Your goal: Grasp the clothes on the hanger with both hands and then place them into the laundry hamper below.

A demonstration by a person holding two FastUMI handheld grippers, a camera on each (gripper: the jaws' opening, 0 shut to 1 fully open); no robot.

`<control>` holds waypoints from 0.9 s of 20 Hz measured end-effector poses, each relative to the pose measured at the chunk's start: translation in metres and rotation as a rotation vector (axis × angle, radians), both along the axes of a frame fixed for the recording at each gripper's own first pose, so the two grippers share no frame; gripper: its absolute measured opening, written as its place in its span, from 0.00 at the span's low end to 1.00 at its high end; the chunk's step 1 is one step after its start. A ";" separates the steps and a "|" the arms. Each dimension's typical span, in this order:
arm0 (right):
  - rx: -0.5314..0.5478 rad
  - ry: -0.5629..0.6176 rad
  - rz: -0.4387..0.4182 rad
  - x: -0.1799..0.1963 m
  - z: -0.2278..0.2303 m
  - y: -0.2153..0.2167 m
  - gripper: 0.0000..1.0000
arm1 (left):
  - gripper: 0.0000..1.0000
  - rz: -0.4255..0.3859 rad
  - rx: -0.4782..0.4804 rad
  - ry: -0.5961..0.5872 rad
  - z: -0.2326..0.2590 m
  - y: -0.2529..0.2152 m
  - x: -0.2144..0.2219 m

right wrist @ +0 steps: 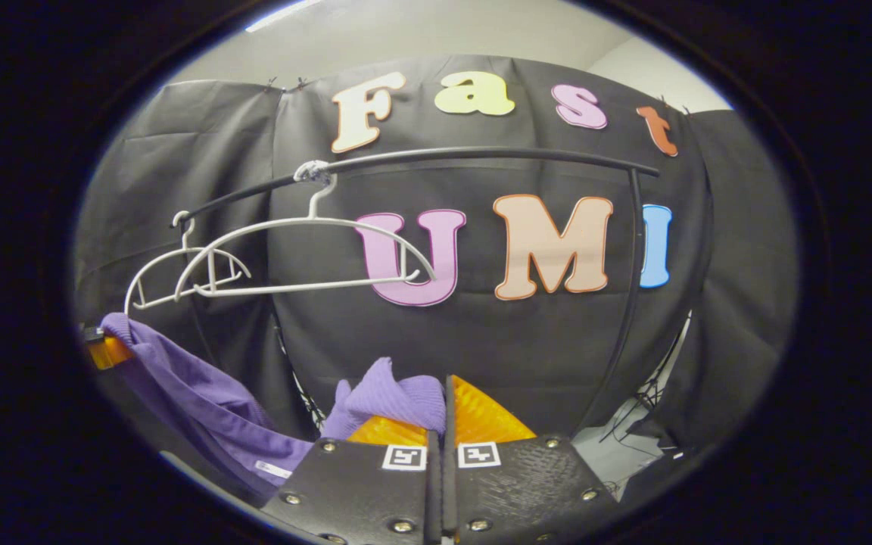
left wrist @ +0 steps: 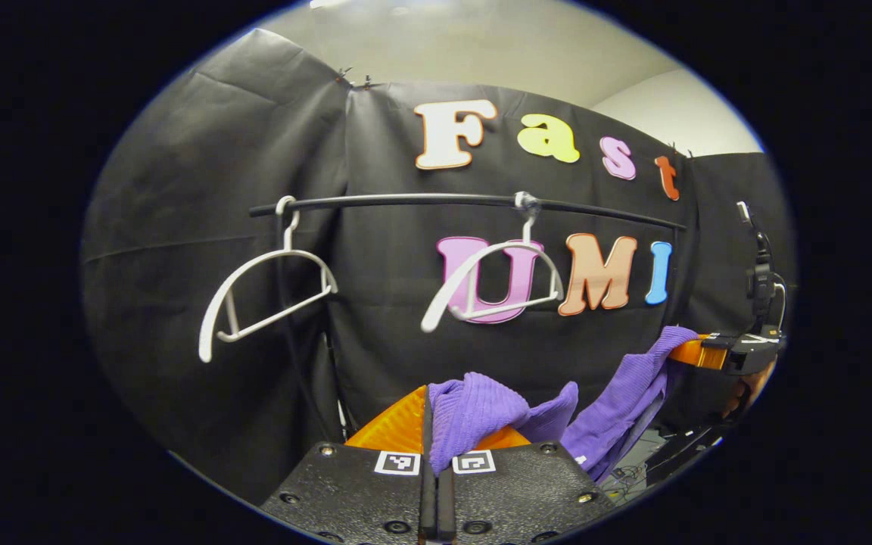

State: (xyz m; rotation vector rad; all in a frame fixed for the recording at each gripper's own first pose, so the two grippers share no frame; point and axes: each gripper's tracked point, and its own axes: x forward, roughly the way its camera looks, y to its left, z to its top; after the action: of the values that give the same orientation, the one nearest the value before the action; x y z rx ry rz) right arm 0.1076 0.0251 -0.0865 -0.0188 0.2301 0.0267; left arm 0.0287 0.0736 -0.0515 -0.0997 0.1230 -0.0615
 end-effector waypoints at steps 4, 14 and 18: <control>0.010 0.002 -0.011 0.000 0.002 -0.002 0.01 | 0.02 -0.068 0.001 -0.045 0.018 -0.041 0.019; 0.112 0.021 -0.033 0.031 -0.007 0.012 0.01 | 0.02 -0.139 -0.017 -0.010 0.011 -0.097 0.084; 0.120 0.041 -0.043 0.045 -0.019 0.014 0.01 | 0.02 -0.151 -0.020 0.011 -0.003 -0.113 0.106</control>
State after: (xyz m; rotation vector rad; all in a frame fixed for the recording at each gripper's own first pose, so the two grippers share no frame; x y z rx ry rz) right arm 0.1528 0.0391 -0.1058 0.1060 0.2697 -0.0022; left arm 0.1347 -0.0390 -0.0545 -0.1110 0.1403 -0.2126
